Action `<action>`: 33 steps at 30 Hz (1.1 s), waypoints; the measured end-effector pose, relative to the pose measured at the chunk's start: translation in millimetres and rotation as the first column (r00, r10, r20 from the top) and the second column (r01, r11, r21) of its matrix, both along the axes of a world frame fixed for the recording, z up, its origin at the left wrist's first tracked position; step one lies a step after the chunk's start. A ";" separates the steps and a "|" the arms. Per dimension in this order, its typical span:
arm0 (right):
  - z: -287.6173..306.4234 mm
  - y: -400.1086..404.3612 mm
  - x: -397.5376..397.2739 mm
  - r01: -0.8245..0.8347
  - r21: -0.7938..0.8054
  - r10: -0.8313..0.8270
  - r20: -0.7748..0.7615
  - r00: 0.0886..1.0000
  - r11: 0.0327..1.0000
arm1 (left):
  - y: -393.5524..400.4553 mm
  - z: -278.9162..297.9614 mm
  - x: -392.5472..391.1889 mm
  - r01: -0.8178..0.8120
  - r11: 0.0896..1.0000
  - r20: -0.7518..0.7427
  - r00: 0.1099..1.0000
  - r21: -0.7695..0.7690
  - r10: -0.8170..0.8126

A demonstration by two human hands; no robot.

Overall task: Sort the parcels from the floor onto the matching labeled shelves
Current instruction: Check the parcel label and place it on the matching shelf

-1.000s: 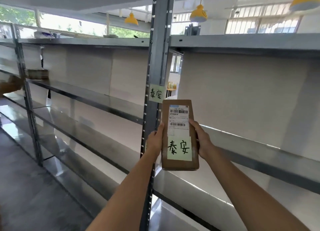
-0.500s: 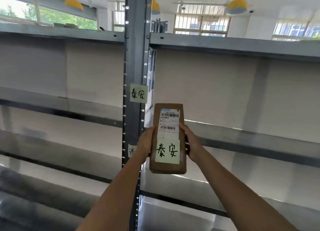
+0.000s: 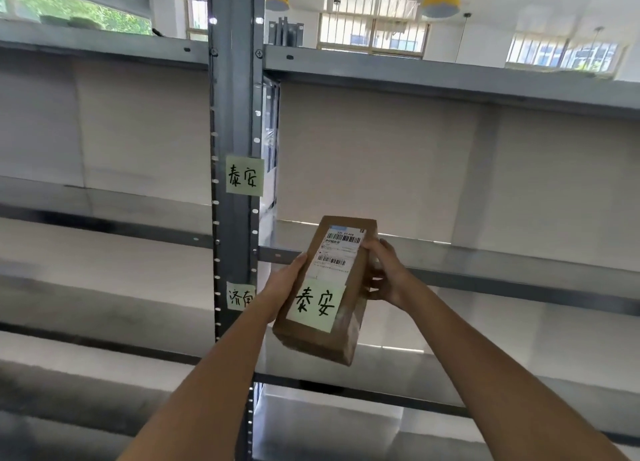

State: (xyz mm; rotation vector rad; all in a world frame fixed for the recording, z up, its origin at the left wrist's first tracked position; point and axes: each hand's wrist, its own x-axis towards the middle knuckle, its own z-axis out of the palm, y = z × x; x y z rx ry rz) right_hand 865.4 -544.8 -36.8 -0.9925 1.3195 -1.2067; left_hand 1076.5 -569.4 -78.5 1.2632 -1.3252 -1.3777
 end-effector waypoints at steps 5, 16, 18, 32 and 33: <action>2.4 -6.5 -9.9 0.175 -0.059 -0.169 0.095 0.981 0.983 | 1.7 2.7 5.1 -0.032 0.998 0.057 0.998 -0.058 0.036; 6.1 -26.4 5.8 0.407 0.026 -0.374 0.455 0.808 0.913 | -4.2 12.4 3.5 -0.153 0.988 -0.154 0.976 0.019 0.154; 4.9 -29.7 9.1 0.431 0.035 -0.394 0.478 0.785 0.902 | -7.0 15.6 1.1 -0.148 0.987 -0.243 0.957 0.058 0.158; -5.8 -53.7 -15.1 0.481 -0.107 -0.493 -0.218 0.842 0.870 | -62.8 40.0 3.6 -0.306 0.950 -0.326 0.894 0.054 0.307; -8.0 -55.4 -16.7 0.476 -0.133 -0.494 -0.279 0.823 0.869 | -68.5 39.2 2.7 -0.314 0.947 -0.321 0.893 0.058 0.316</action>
